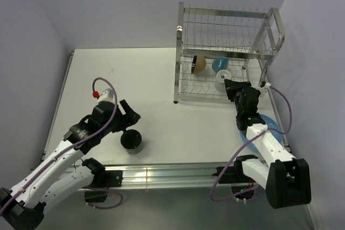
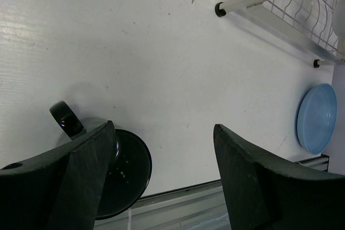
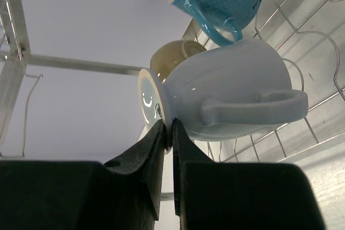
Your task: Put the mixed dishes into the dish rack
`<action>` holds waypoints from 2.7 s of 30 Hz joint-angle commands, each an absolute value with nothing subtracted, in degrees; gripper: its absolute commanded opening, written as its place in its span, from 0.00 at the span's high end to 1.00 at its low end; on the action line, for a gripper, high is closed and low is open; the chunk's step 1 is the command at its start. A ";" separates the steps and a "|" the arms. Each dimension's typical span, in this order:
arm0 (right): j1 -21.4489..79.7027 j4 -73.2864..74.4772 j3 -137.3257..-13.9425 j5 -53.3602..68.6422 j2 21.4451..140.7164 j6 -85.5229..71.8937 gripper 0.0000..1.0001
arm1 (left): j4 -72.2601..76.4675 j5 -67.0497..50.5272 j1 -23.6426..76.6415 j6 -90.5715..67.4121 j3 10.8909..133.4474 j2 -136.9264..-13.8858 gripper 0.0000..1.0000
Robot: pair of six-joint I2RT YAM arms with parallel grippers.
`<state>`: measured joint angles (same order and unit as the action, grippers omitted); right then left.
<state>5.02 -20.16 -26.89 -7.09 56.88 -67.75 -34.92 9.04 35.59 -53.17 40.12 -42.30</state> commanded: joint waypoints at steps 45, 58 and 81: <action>0.44 -38.68 -23.65 2.28 64.08 -73.21 0.27 | -34.81 12.22 48.07 -64.42 36.74 -49.38 0.24; 0.44 -19.36 -19.69 5.62 39.66 -72.51 0.27 | -32.70 16.79 48.60 -64.25 37.97 -61.43 0.30; 0.44 7.60 -21.81 42.78 14.94 -55.97 0.24 | -11.23 -9.01 48.60 -59.50 40.71 -39.22 1.00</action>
